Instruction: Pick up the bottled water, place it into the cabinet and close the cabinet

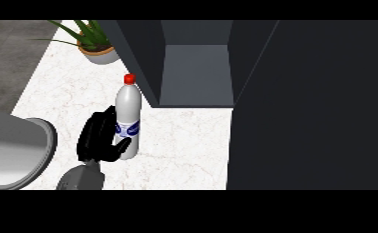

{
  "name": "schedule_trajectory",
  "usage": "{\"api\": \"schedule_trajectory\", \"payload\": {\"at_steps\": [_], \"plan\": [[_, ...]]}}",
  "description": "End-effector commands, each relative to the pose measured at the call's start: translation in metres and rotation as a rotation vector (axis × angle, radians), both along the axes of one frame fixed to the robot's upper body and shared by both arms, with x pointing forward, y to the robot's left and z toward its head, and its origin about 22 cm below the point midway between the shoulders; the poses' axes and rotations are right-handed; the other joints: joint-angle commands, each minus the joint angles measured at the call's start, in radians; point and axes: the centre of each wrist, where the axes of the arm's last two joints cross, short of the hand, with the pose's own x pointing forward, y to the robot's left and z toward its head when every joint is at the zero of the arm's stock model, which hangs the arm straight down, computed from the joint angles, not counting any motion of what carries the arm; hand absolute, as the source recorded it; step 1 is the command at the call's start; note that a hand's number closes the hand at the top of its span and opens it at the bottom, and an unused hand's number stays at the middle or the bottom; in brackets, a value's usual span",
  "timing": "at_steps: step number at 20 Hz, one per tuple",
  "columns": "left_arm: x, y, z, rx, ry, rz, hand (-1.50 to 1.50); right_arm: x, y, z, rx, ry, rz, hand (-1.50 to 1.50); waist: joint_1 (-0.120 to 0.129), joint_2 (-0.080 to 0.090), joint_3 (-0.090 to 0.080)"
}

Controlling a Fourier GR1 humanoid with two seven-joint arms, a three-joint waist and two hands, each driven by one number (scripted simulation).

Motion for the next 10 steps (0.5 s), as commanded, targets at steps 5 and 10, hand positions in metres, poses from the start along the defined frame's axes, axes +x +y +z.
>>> {"api": "schedule_trajectory", "payload": {"at_steps": [5,10], "plan": [[0.012,-0.048,0.061,0.064,-0.087,-0.011,1.5,0.017,0.007,-0.001,0.009,0.005,0.02,-1.5,-0.002,0.002,0.0],[0.034,-0.096,0.091,0.127,-0.087,-0.015,1.5,0.007,0.003,0.006,-0.007,0.012,0.025,-1.5,-0.011,0.003,-0.001]]}}
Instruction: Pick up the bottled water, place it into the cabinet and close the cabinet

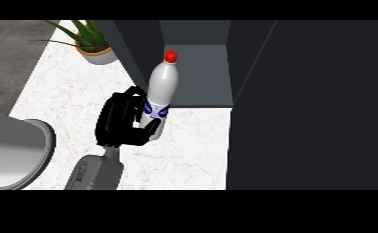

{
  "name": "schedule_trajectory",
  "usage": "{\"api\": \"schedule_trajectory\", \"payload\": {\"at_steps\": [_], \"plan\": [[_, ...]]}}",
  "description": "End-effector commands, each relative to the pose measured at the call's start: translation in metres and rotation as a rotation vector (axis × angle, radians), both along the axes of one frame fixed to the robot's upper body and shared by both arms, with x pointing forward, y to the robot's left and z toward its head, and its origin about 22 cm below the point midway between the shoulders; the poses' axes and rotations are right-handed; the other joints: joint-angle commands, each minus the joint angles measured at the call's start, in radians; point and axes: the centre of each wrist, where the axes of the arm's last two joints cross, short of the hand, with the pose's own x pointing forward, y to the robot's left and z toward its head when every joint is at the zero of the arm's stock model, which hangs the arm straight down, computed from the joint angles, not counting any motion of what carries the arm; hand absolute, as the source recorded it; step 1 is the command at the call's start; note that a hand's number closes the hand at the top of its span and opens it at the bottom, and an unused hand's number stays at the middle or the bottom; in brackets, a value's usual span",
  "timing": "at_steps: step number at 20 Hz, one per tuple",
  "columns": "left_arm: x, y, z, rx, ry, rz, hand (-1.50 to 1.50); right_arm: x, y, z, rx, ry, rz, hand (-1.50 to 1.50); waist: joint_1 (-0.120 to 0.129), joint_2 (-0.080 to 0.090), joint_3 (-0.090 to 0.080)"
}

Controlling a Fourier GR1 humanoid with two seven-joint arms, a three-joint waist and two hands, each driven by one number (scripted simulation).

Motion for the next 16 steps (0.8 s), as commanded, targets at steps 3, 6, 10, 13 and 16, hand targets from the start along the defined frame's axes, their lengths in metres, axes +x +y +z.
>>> {"api": "schedule_trajectory", "payload": {"at_steps": [3,6,10,13,16], "plan": [[0.025,-0.046,0.05,0.035,-0.01,0.006,1.5,0.016,0.008,-0.011,0.014,0.001,-0.021,-1.5,0.0,0.002,0.0],[0.059,-0.057,0.058,0.068,-0.021,0.016,1.5,0.008,0.002,-0.004,0.005,-0.002,0.001,-1.5,-0.008,0.003,0.0],[0.057,-0.084,0.066,0.207,-0.092,0.058,1.5,0.003,0.003,-0.007,0.011,0.009,-0.008,-1.5,-0.014,0.003,0.0],[0.068,-0.098,0.075,0.253,-0.105,0.088,1.5,0.012,-0.005,-0.012,0.013,-0.004,0.014,-1.5,-0.021,0.006,0.0],[0.084,-0.098,0.089,0.28,-0.1,0.125,1.5,0.009,0.0,-0.006,0.008,-0.002,0.019,-1.5,-0.029,0.007,0.0]]}}
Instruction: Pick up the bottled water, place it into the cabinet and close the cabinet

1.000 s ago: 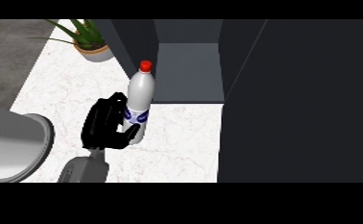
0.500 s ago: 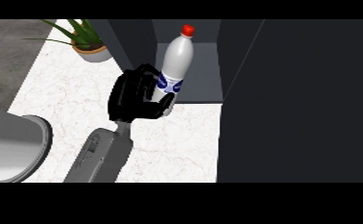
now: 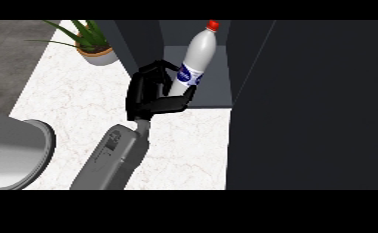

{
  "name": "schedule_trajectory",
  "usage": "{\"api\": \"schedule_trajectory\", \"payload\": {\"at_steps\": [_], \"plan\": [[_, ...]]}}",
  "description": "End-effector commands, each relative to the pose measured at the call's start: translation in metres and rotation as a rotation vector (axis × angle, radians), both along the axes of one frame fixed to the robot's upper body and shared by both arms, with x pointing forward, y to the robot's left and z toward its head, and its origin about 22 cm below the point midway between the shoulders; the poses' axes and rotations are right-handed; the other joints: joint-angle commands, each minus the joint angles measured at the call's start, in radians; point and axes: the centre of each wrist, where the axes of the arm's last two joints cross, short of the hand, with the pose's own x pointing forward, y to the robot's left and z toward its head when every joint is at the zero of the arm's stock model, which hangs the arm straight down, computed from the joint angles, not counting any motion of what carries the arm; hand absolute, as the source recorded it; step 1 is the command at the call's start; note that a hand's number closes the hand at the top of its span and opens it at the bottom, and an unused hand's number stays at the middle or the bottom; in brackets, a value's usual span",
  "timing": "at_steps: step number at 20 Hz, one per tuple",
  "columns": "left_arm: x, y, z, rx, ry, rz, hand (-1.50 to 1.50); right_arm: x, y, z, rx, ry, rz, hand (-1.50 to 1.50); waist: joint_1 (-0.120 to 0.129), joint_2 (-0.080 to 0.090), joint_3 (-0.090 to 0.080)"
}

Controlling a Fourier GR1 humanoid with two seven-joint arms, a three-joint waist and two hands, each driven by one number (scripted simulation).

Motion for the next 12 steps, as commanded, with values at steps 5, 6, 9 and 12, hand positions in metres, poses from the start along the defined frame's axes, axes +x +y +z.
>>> {"api": "schedule_trajectory", "payload": {"at_steps": [5,6,9,12], "plan": [[0.044,-0.035,0.042,0.132,-0.043,0.027,1.5,-0.005,0.001,-0.003,0.005,-0.007,0.006,-1.5,-0.043,0.017,0.002],[0.049,-0.036,0.057,0.155,-0.05,0.031,1.5,0.001,-0.001,-0.003,0.01,-0.011,0.022,-1.5,-0.046,0.02,0.003],[0.049,-0.043,0.048,0.206,-0.043,0.089,1.5,0.001,0.008,-0.004,0.008,0.004,0.03,-1.5,-0.057,0.022,0.002],[0.055,-0.024,0.039,0.244,-0.017,0.138,1.5,0.003,0.006,-0.005,0.006,-0.011,0.046,-1.5,-0.069,0.028,0.002]]}}
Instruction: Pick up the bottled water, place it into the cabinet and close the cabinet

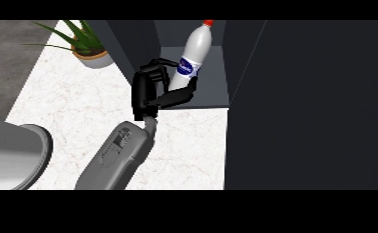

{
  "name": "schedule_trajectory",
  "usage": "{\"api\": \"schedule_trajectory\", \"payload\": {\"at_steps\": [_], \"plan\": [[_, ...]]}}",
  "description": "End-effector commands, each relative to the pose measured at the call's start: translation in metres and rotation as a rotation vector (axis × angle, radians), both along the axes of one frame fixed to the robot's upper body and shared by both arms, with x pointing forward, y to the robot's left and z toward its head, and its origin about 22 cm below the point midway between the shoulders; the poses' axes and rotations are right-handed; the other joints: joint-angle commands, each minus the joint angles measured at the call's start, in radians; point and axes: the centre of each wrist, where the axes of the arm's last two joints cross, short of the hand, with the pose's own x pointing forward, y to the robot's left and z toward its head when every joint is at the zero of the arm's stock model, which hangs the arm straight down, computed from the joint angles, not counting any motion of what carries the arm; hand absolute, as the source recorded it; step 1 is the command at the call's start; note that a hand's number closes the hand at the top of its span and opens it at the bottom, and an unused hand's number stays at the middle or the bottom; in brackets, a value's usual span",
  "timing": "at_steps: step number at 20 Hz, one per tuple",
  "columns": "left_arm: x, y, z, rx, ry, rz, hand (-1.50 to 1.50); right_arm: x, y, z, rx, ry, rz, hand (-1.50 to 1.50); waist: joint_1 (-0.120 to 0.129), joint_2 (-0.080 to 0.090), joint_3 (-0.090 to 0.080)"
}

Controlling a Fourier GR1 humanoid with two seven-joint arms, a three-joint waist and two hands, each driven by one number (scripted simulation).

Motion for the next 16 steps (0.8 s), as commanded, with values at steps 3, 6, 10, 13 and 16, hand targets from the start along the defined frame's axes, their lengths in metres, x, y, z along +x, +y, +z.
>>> {"api": "schedule_trajectory", "payload": {"at_steps": [3,6,10,13,16], "plan": [[0.056,-0.009,0.056,0.14,-0.04,-0.05,1.5,0.001,0.006,-0.004,-0.01,0.006,0.043,-1.5,-0.049,0.032,-0.002],[0.07,-0.01,0.049,0.151,-0.028,-0.071,1.5,0.001,0.0,0.004,-0.012,-0.018,0.037,-1.5,-0.051,0.037,-0.004],[0.085,-0.008,0.028,0.246,-0.017,-0.041,1.5,0.005,-0.001,-0.001,-0.003,-0.002,0.015,-1.5,-0.039,0.039,-0.004],[0.101,0.012,0.036,0.305,-0.003,0.008,1.5,-0.008,0.009,-0.008,-0.001,0.02,0.028,-1.5,-0.043,0.035,-0.004],[0.101,0.008,0.022,0.409,-0.005,0.027,1.5,-0.001,0.004,-0.011,-0.004,0.012,0.026,-1.5,-0.039,0.036,-0.003]]}}
